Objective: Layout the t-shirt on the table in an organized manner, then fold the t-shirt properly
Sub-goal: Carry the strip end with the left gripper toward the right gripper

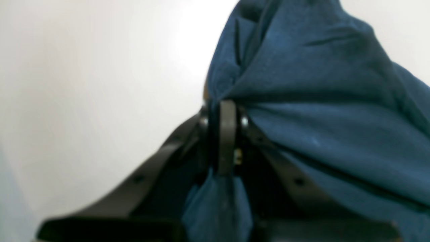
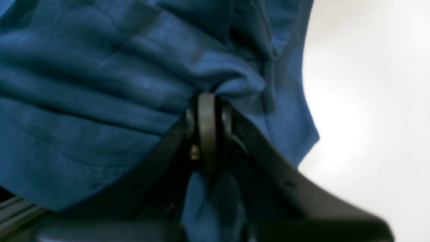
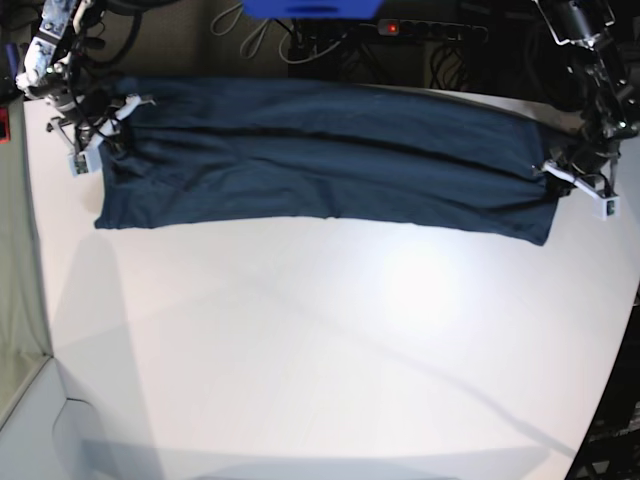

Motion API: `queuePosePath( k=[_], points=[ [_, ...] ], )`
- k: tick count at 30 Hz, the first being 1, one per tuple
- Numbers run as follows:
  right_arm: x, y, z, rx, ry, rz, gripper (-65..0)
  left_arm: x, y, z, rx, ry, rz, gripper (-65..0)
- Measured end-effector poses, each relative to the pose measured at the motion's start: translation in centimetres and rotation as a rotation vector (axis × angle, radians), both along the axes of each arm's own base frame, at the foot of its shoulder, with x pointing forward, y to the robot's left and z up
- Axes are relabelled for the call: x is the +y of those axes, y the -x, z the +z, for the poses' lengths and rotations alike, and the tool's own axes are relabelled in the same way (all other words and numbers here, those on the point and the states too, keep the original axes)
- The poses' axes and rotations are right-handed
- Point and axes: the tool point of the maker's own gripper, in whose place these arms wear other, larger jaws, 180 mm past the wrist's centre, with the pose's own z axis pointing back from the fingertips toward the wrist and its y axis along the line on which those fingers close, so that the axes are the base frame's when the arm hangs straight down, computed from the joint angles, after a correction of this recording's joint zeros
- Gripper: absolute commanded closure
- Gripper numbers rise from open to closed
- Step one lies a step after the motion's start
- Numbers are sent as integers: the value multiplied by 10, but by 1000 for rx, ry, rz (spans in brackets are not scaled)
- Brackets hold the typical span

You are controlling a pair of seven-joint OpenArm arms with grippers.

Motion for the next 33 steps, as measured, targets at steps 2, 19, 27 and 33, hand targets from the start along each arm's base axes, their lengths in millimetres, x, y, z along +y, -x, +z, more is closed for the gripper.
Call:
queuePosePath(
  k=[2,19,27,33],
  points=[
    [0,-1,0,4,3,1,0,-11,-4,5,23,-37,-55,-1],
    [0,-1,0,3,2,0,0,-103,-3,76,-99,-194,-213,-1],
    [0,-1,0,3,1,0,0,-172,0,74,-48,-329,-318,0],
    [6,-5,-1,4,7,24,0,-244,3,75,-84,-331,-537,0]
  ],
)
